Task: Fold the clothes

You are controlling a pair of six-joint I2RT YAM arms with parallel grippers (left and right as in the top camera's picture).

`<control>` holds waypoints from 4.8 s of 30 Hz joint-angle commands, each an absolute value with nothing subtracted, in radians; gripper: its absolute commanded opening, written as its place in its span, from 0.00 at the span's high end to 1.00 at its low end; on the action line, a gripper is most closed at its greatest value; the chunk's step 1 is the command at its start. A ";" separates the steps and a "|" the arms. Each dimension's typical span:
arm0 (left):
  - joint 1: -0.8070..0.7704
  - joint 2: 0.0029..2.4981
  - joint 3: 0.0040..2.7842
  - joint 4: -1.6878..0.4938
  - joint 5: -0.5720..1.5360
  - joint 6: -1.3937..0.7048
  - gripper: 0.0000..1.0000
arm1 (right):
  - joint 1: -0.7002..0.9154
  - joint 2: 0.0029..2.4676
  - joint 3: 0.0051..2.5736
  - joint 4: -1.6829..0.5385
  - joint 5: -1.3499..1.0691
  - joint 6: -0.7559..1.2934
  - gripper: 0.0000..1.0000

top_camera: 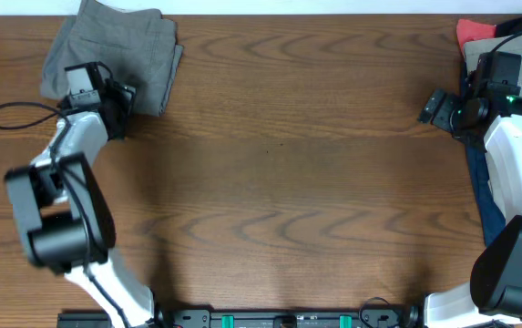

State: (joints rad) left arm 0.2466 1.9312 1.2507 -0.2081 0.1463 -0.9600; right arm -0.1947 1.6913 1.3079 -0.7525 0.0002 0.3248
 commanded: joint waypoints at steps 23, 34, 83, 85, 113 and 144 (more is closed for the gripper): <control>0.019 0.971 1.247 -1.379 0.149 -0.516 0.02 | -0.193 1.691 1.325 -0.752 0.011 0.317 0.01; -0.006 0.922 1.247 -1.411 0.134 -0.501 0.02 | -0.193 1.691 1.325 -0.752 0.011 0.317 0.01; -0.082 0.004 0.004 -0.063 0.093 -0.169 0.02 | -0.193 1.691 1.325 -0.752 0.011 0.317 0.01; -0.082 0.004 0.004 -0.063 0.093 -0.168 0.02 | -0.193 1.691 1.325 -0.752 0.011 0.317 0.01; -0.082 0.004 0.004 -0.063 0.093 -0.169 0.02 | -0.191 1.622 1.325 -0.752 0.011 0.317 0.01; -0.082 0.004 0.004 -0.063 0.093 -0.169 0.02 | 0.033 0.440 0.864 -0.651 -0.023 0.260 0.01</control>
